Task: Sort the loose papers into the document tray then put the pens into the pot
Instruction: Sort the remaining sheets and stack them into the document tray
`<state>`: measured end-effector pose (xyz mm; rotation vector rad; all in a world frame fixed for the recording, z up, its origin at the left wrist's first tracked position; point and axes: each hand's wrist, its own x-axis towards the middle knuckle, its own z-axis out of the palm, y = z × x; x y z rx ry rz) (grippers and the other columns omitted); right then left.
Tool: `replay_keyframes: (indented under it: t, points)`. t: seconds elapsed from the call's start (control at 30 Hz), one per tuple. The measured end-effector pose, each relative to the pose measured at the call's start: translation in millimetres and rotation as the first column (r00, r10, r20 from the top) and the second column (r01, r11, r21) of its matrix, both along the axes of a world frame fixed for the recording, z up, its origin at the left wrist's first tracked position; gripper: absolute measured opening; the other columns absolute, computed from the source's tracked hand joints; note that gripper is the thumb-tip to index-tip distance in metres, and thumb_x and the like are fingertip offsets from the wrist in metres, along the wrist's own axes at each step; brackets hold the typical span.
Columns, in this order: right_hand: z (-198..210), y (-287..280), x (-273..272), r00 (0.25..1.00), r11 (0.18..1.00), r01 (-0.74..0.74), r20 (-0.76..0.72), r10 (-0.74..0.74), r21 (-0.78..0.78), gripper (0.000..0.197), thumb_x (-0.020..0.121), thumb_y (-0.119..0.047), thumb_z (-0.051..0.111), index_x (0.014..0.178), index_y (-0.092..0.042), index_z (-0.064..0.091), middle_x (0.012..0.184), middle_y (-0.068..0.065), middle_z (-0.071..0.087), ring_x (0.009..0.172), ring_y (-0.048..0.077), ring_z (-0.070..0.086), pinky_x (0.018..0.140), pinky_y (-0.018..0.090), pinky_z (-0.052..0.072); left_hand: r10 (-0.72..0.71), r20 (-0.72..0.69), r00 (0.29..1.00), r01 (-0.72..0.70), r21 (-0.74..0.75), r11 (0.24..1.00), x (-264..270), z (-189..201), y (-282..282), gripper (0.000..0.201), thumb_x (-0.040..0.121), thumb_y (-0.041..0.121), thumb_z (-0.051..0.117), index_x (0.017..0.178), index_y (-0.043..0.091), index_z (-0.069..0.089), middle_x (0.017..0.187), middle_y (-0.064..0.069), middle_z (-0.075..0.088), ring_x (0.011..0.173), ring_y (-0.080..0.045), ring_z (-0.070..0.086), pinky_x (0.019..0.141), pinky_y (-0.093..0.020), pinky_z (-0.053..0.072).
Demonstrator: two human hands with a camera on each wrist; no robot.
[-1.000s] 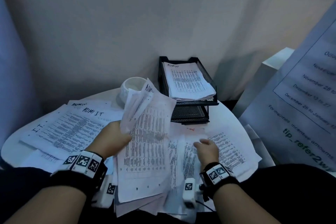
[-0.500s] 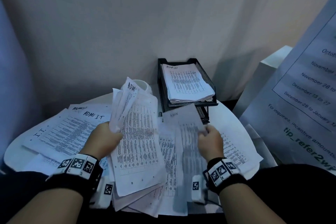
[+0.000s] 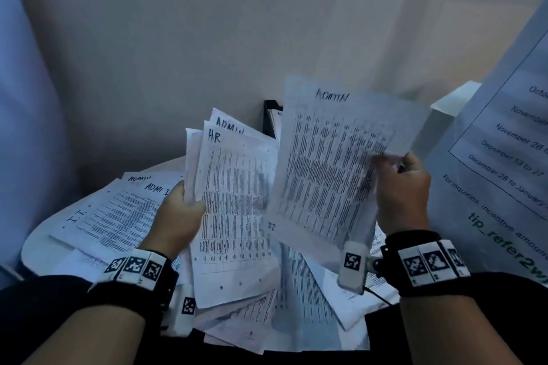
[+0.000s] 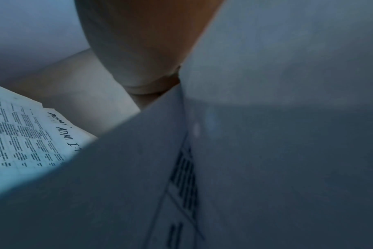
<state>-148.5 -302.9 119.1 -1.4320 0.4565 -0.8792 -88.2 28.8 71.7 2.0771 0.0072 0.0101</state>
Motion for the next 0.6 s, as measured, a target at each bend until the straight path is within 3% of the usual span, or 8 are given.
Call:
replay_keyframes:
  t: [0.13, 0.23, 0.33, 0.4, 0.43, 0.5, 0.53, 0.6]
  points:
    - [9, 4, 5, 0.998, 0.999, -0.014, 0.061, 0.015, -0.029, 0.006, 0.090, -0.007, 0.070, 0.090, -0.013, 0.069, 0.089, 0.003, 0.071, 0.081, 0.013, 0.065, 0.071, 0.027, 0.056, -0.044, 0.030, 0.999, 0.045, -0.060, 0.997, -4, 2, -3, 0.018, 0.099, 0.003, 0.051, 0.101, 0.018, 0.060, 0.083, -0.010, 0.063, 0.065, -0.021, 0.054, 0.057, -0.029, 0.044]
    - [-6, 12, 10, 0.998, 0.997, -0.064, 0.000, 0.064, -0.042, 0.007, 0.091, -0.005, 0.066, 0.088, 0.001, 0.064, 0.079, 0.004, 0.063, 0.071, 0.014, 0.055, 0.063, 0.028, 0.046, -0.091, 0.007, 0.996, 0.091, -0.155, 0.984, -6, 6, -4, 0.021, 0.100, 0.002, 0.052, 0.104, 0.019, 0.063, 0.085, -0.007, 0.066, 0.070, -0.019, 0.057, 0.059, -0.031, 0.048]
    - [-32, 28, 12, 0.981, 0.991, -0.132, -0.142, 0.133, 0.019, 0.012, 0.094, -0.006, 0.063, 0.083, -0.010, 0.065, 0.065, -0.009, 0.063, 0.060, 0.006, 0.052, 0.059, 0.025, 0.045, -0.184, -0.041, 0.982, 0.169, -0.241, 0.956, -8, 9, -5, 0.022, 0.101, 0.003, 0.052, 0.114, 0.015, 0.067, 0.100, -0.009, 0.075, 0.093, -0.023, 0.071, 0.079, -0.036, 0.057]
    - [-48, 43, 12, 0.948, 0.966, -0.204, -0.216, 0.236, 0.162, 0.010, 0.096, -0.006, 0.062, 0.089, -0.010, 0.068, 0.073, -0.002, 0.074, 0.065, 0.012, 0.065, 0.060, 0.026, 0.053, -0.226, -0.055, 0.973, 0.200, -0.295, 0.934, -11, 11, -7, 0.027, 0.101, 0.004, 0.052, 0.116, 0.017, 0.070, 0.106, -0.005, 0.079, 0.103, -0.023, 0.074, 0.089, -0.041, 0.057]
    - [-55, 49, 12, 0.932, 0.943, -0.226, -0.228, 0.282, 0.244, 0.007, 0.095, -0.006, 0.062, 0.095, -0.008, 0.068, 0.083, 0.006, 0.077, 0.072, 0.019, 0.070, 0.064, 0.032, 0.058, -0.242, -0.053, 0.969, 0.212, -0.324, 0.922, -14, 11, -10, 0.025, 0.103, 0.006, 0.052, 0.113, 0.018, 0.072, 0.103, -0.001, 0.080, 0.101, -0.019, 0.075, 0.087, -0.037, 0.058]
    - [-70, 59, 15, 0.918, 0.915, -0.228, -0.241, 0.317, 0.334, 0.013, 0.089, -0.008, 0.063, 0.102, -0.005, 0.064, 0.097, 0.017, 0.074, 0.081, 0.029, 0.069, 0.070, 0.042, 0.057, -0.260, -0.035, 0.965, 0.238, -0.302, 0.923, -24, 16, -16, 0.027, 0.108, 0.020, 0.048, 0.105, 0.028, 0.074, 0.089, 0.010, 0.079, 0.085, -0.002, 0.074, 0.072, -0.017, 0.056]
    - [-75, 63, 16, 0.918, 0.911, -0.218, -0.243, 0.313, 0.351, 0.021, 0.087, -0.010, 0.063, 0.107, -0.005, 0.061, 0.101, 0.018, 0.070, 0.084, 0.029, 0.065, 0.069, 0.041, 0.054, -0.281, -0.020, 0.959, 0.266, -0.266, 0.927, -28, 18, -18, 0.031, 0.110, 0.030, 0.042, 0.103, 0.034, 0.072, 0.085, 0.017, 0.077, 0.080, 0.005, 0.071, 0.067, -0.010, 0.052]
    - [-75, 70, 16, 0.936, 0.914, -0.190, -0.213, 0.278, 0.359, 0.034, 0.090, -0.008, 0.065, 0.122, -0.009, 0.052, 0.108, 0.013, 0.067, 0.092, 0.028, 0.066, 0.070, 0.038, 0.055, -0.334, -0.019, 0.942, 0.314, -0.292, 0.903, -33, 19, -23, 0.034, 0.108, 0.044, 0.034, 0.110, 0.037, 0.067, 0.089, 0.021, 0.077, 0.086, 0.010, 0.070, 0.075, -0.012, 0.052]
